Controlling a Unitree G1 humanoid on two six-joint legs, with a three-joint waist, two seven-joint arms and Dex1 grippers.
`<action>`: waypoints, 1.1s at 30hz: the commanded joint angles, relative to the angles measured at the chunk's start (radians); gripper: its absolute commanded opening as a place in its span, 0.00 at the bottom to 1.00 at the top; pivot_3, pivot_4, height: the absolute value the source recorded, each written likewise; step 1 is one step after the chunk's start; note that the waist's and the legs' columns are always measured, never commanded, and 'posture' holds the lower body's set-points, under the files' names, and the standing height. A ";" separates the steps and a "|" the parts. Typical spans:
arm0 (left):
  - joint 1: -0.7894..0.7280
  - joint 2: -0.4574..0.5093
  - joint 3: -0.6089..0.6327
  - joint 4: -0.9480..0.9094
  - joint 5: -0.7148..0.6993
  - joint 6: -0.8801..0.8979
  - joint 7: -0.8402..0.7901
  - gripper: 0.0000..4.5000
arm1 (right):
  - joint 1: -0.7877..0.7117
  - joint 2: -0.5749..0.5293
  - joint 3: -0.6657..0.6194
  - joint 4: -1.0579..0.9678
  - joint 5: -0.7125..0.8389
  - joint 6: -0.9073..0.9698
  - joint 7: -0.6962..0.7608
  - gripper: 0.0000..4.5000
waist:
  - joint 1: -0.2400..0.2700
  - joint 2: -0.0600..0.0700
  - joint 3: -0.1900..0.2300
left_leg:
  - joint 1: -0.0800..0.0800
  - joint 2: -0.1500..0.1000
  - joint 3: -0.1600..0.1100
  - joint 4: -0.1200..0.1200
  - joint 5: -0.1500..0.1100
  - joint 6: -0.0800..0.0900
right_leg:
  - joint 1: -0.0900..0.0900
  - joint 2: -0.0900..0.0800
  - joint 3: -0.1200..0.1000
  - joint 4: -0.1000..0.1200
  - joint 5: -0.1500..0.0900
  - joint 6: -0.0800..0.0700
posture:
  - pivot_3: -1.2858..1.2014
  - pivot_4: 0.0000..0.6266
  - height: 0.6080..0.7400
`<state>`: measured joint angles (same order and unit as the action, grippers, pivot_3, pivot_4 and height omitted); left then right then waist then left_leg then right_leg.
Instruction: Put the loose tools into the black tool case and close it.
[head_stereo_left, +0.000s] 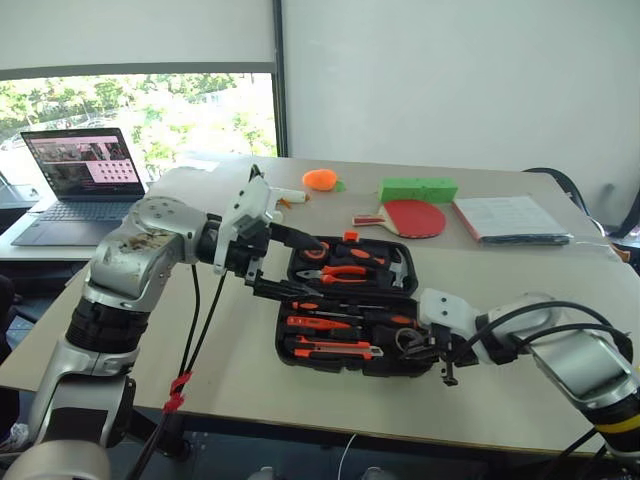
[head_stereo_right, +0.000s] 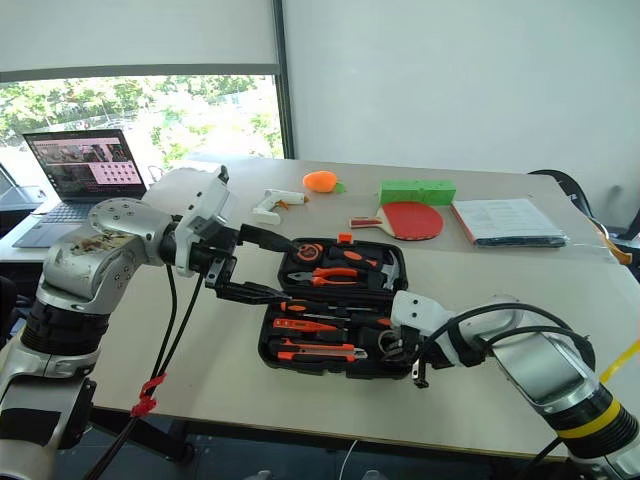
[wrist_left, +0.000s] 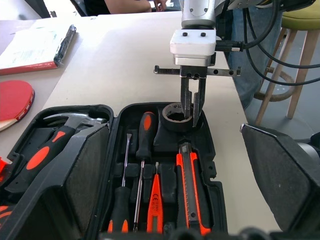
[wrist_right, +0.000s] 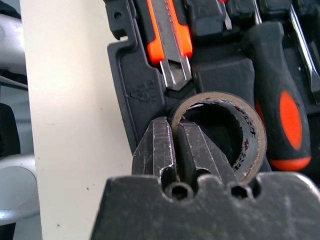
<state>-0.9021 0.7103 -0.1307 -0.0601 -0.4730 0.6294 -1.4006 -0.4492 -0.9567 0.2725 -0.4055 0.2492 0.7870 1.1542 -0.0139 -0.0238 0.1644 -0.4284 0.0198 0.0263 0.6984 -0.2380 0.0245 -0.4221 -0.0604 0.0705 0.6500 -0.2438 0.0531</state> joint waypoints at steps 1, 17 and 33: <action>-0.036 0.001 0.006 0.002 0.001 -0.026 -0.001 1.00 | 0.011 -0.018 0.008 -0.051 0.004 0.020 -0.003 0.19 | 0.000 0.000 0.000 | 0.000 0.000 0.000 0.000 0.000 0.000 | 0.000 0.000 0.000 0.000 0.000 0.000 | 0.52 0.24 0.97; -0.050 0.004 0.000 0.022 0.007 -0.044 -0.001 1.00 | 0.011 -0.059 -0.064 -0.090 0.078 0.098 -0.026 0.95 | -0.001 0.000 0.000 | 0.000 0.000 -0.001 0.000 0.000 0.000 | 0.000 0.000 -0.001 0.000 0.000 0.000 | 0.52 0.24 0.97; 0.106 0.095 -0.015 0.255 0.221 -0.109 0.184 0.83 | 0.066 -0.064 -0.380 0.131 0.141 0.092 -0.184 0.62 | 0.000 -0.001 0.000 | 0.002 0.000 0.001 -0.002 0.000 0.000 | 0.001 0.000 0.000 0.000 0.000 0.000 | 0.52 0.24 0.97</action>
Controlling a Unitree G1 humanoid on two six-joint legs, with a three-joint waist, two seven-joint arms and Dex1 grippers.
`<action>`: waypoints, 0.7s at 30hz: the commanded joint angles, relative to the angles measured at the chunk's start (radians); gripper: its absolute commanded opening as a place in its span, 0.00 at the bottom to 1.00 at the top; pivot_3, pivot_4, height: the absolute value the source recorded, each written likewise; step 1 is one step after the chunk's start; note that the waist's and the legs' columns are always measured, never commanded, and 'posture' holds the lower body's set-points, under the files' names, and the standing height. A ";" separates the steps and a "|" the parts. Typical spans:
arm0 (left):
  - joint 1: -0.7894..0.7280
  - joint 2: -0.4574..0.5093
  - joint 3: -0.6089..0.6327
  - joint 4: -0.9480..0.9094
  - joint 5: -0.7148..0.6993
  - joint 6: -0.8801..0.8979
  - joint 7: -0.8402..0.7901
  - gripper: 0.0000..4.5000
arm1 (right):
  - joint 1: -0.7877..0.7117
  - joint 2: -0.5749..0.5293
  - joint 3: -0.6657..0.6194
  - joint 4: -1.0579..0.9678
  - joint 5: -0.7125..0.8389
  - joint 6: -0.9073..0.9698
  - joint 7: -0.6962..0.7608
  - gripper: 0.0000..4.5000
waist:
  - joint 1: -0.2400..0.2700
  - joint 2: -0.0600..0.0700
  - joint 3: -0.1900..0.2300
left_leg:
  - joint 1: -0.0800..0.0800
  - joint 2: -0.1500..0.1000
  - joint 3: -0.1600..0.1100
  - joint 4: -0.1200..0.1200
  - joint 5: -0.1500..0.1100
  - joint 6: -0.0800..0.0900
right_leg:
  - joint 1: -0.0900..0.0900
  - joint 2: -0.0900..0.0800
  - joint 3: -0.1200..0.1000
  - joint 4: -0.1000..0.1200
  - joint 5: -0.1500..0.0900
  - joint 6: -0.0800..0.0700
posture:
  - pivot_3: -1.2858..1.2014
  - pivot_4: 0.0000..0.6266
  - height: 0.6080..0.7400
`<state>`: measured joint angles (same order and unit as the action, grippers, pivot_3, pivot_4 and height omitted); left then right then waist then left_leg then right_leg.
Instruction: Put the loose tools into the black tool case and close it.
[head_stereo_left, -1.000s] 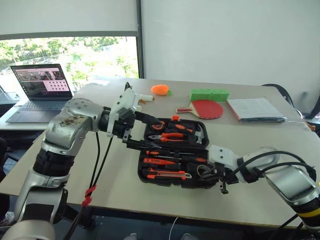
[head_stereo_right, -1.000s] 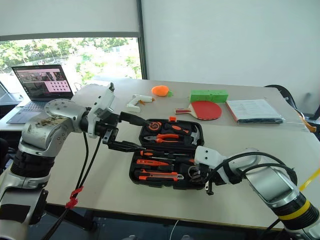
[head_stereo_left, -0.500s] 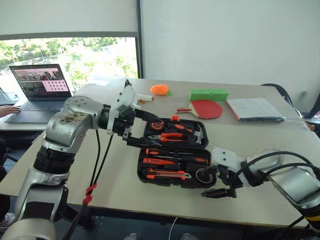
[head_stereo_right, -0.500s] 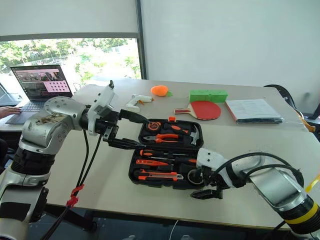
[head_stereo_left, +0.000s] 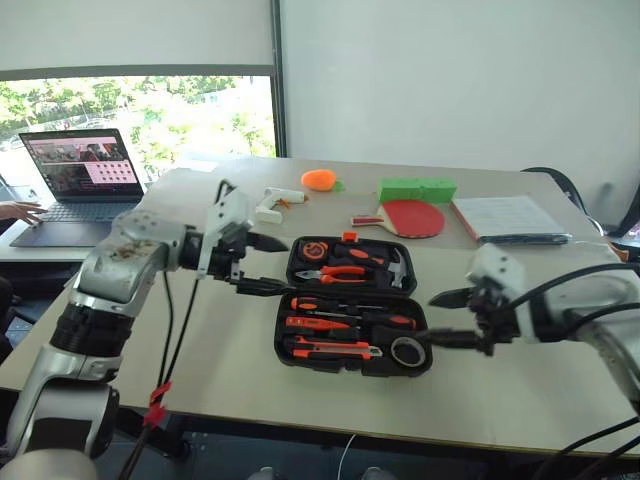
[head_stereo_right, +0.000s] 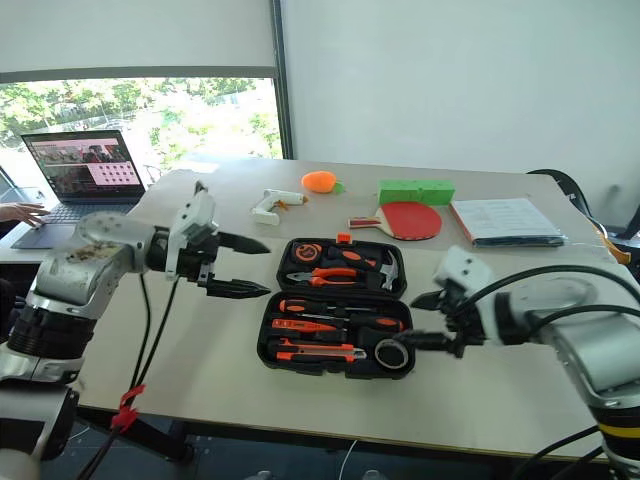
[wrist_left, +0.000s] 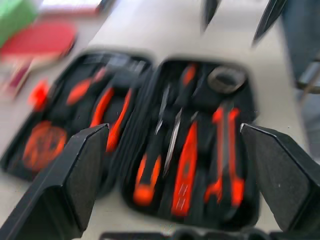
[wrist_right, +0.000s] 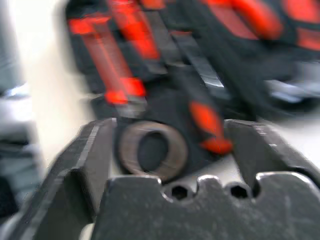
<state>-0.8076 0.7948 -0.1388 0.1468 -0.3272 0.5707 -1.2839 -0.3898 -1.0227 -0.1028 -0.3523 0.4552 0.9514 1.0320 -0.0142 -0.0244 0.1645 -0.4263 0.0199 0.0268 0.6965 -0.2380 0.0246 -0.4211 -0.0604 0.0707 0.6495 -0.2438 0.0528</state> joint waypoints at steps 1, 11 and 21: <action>0.020 0.004 -0.018 0.071 0.101 -0.058 0.088 0.75 | 0.006 0.009 0.020 0.114 -0.099 -0.110 -0.081 0.55 | 0.001 0.000 0.000 | 0.000 0.000 0.001 0.000 0.000 0.000 | 0.000 0.000 0.000 0.000 0.000 0.000 | 0.52 0.24 0.97; 0.078 -0.110 -0.126 0.113 0.221 -0.130 0.143 0.01 | -0.064 0.117 0.206 0.306 -0.235 -0.311 -0.080 0.00 | 0.001 0.000 0.000 | -0.003 -0.001 0.003 0.000 0.000 0.000 | -0.003 -0.001 0.000 0.000 0.000 0.000 | 0.52 0.24 0.97; 0.121 -0.156 -0.151 0.014 0.216 -0.104 0.122 0.01 | -0.098 0.181 0.252 0.245 -0.212 -0.279 -0.031 0.00 | -0.002 0.000 0.000 | -0.003 0.000 0.002 0.000 0.000 0.000 | -0.002 0.000 0.000 0.000 0.000 0.000 | 0.52 0.24 0.97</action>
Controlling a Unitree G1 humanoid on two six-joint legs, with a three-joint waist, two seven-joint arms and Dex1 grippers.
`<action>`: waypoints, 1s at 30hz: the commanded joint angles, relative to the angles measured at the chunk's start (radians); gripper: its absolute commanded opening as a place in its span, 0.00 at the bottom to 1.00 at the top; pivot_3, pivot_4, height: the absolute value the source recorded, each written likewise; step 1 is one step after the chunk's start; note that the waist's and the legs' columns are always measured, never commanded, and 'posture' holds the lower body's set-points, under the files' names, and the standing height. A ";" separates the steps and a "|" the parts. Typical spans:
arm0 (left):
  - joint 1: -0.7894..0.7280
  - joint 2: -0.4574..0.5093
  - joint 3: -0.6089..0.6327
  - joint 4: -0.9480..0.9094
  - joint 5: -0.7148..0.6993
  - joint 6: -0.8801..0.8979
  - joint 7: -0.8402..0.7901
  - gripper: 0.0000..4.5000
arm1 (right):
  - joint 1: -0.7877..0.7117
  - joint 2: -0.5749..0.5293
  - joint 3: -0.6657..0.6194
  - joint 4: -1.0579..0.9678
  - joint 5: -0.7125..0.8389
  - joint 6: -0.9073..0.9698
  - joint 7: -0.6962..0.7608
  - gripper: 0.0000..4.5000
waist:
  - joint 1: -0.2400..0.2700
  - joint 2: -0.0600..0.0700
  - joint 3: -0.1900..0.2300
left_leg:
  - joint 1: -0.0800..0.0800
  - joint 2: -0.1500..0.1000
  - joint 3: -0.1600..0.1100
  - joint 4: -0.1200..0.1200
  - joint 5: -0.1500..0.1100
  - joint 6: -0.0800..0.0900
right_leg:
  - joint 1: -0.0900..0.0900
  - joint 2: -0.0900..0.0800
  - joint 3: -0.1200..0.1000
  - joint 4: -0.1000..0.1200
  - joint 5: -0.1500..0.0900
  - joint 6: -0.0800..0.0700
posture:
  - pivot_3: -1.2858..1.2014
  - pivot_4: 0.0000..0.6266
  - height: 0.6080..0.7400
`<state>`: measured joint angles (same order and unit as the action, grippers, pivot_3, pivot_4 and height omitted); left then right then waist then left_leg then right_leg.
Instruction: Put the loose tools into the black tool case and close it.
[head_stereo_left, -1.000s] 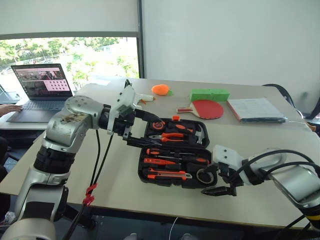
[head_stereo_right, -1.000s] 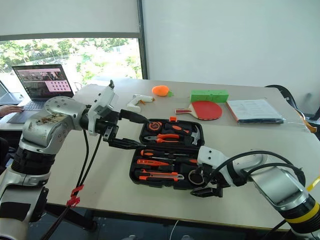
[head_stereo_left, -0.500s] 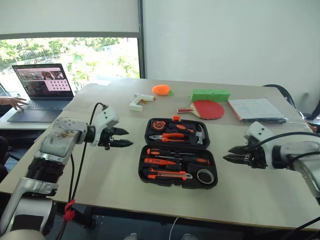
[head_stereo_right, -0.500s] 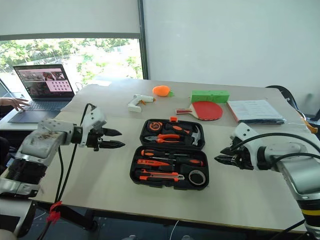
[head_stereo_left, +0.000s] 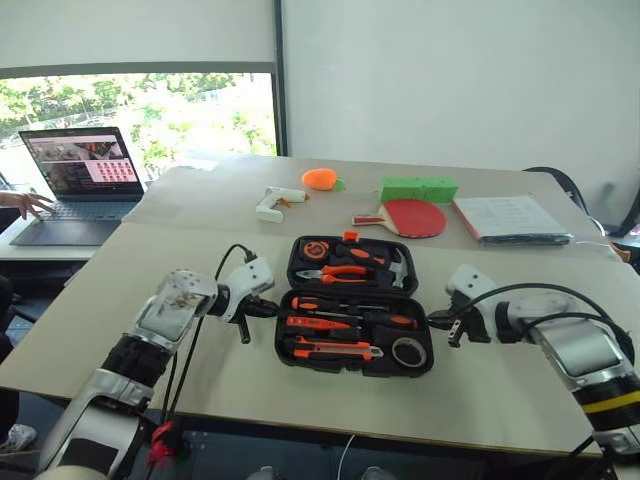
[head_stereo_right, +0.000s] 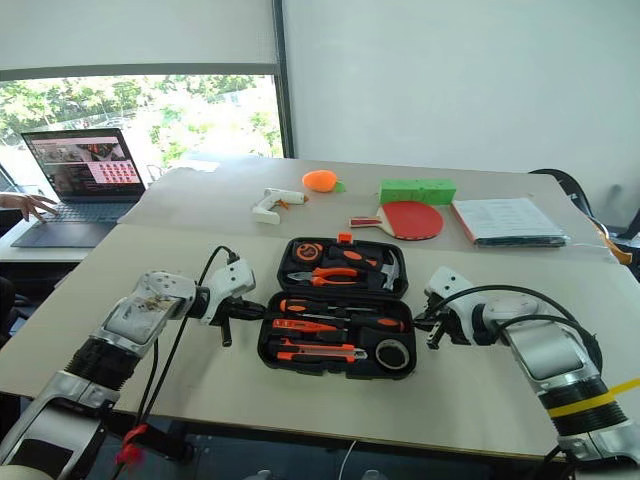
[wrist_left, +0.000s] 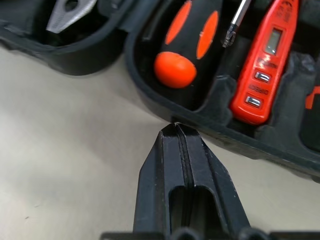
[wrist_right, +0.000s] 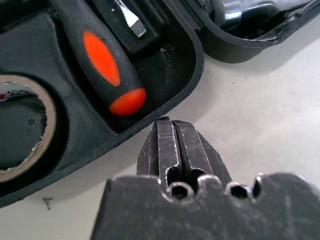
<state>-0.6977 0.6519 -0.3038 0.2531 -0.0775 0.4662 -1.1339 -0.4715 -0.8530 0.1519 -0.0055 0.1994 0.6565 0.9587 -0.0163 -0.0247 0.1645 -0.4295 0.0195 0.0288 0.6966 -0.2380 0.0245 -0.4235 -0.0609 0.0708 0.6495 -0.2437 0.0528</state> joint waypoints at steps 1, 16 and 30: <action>0.020 -0.016 0.024 -0.111 -0.049 0.005 -0.032 0.01 | -0.005 0.009 -0.004 -0.129 0.058 0.027 0.055 0.00 | -0.001 0.000 0.000 | 0.000 0.000 0.000 0.000 0.000 0.000 | 0.000 0.000 0.000 0.000 0.000 0.000 | 0.52 0.24 0.97; 0.270 0.133 0.083 -0.435 -0.139 0.118 -0.132 0.01 | 0.227 -0.043 -0.057 -0.451 0.116 0.143 0.060 0.00 | 0.001 0.000 0.000 | 0.002 0.001 -0.005 -0.001 -0.001 0.001 | 0.001 0.000 0.000 -0.001 0.000 0.000 | 0.52 0.24 0.97; 0.106 0.158 0.231 -0.121 -0.155 0.453 0.028 0.52 | 0.241 -0.143 -0.262 -0.366 0.194 0.241 0.060 0.53 | -0.004 0.000 0.000 | 0.007 0.002 -0.002 0.000 0.000 0.001 | 0.005 0.002 0.000 0.001 0.001 -0.002 | 0.52 0.24 0.97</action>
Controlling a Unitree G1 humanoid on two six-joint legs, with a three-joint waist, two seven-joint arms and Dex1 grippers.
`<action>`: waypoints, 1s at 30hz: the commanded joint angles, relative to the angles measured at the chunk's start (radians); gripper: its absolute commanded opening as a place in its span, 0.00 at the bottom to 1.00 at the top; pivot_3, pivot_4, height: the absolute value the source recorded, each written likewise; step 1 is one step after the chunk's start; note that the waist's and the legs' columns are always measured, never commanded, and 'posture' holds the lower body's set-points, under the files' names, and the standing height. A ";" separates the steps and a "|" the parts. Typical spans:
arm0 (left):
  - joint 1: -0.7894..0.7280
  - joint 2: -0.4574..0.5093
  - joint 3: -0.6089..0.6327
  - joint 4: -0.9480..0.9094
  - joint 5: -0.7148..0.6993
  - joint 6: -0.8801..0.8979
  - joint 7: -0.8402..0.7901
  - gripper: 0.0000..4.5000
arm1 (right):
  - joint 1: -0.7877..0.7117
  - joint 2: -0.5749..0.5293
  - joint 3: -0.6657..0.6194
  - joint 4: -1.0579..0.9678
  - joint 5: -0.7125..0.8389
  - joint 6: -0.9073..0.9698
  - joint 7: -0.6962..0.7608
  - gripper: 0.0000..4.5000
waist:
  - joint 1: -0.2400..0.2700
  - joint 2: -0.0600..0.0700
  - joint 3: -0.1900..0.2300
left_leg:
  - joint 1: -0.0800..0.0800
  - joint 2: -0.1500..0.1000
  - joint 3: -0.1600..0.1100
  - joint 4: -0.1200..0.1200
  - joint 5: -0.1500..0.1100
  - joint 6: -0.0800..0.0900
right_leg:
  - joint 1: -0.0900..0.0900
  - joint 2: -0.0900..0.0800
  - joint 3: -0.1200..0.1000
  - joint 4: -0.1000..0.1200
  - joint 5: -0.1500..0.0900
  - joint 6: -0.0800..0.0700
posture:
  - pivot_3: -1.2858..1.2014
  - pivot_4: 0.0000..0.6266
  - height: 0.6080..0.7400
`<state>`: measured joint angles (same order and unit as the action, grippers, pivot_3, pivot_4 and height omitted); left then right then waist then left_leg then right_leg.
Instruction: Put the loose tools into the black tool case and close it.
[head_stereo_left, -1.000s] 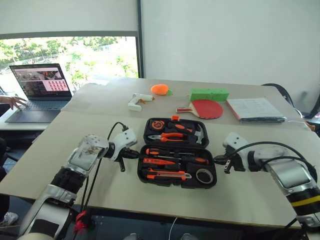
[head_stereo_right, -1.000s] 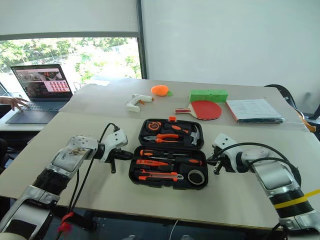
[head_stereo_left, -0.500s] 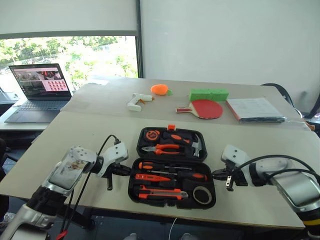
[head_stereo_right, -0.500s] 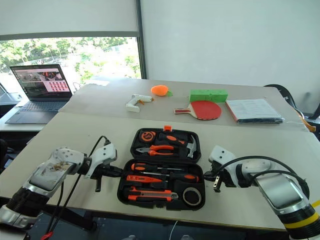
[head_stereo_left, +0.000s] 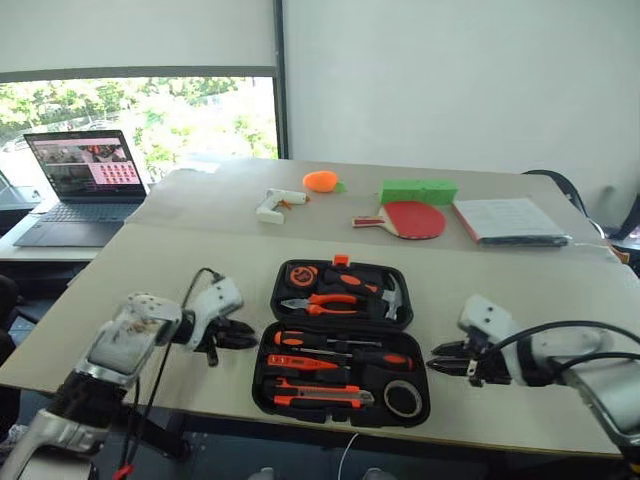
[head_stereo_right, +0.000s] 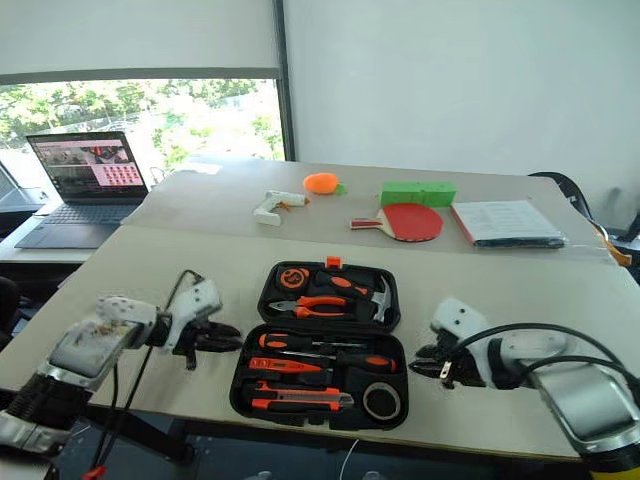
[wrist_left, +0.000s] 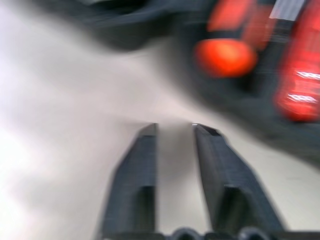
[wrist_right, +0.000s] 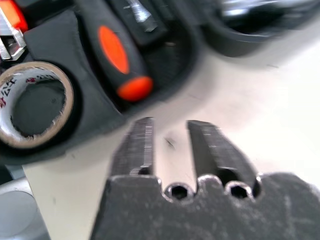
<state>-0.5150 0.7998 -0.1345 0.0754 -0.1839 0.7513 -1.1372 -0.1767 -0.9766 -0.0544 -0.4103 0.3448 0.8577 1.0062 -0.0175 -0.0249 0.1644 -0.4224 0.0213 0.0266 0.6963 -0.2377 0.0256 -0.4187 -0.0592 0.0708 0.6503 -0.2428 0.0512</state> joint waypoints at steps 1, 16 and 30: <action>-0.115 0.006 0.070 0.071 -0.079 0.241 0.025 0.60 | -0.092 -0.015 -0.059 0.072 0.067 0.063 0.011 0.60 | -0.005 0.000 0.000 | 0.000 0.000 0.000 0.000 0.000 0.000 | -0.001 0.000 0.000 0.000 0.000 0.000 | 0.52 0.24 0.97; -0.426 -0.212 0.095 0.232 -0.187 0.698 0.273 0.84 | -0.527 0.223 0.029 0.516 0.111 0.341 -0.158 0.92 | -0.001 -0.001 0.001 | -0.007 -0.002 -0.004 -0.003 0.000 0.000 | -0.007 -0.002 0.000 0.006 0.000 0.000 | 0.52 0.24 0.97; -0.396 -0.259 0.038 0.254 -0.192 0.618 0.314 0.50 | -0.518 0.255 0.095 0.504 0.114 0.380 -0.183 0.54 | 0.000 -0.001 0.001 | -0.006 -0.004 -0.005 -0.001 0.001 -0.002 | -0.007 -0.003 0.000 0.005 0.000 0.000 | 0.52 0.24 0.97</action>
<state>-0.9110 0.5485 -0.0948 0.3447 -0.3573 1.3844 -0.8223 -0.6894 -0.7143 0.0426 0.1237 0.4519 1.2290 0.8258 -0.0173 -0.0262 0.1651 -0.4288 0.0174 0.0214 0.6953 -0.2364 0.0231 -0.4259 -0.0620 0.0708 0.6559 -0.2429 0.0515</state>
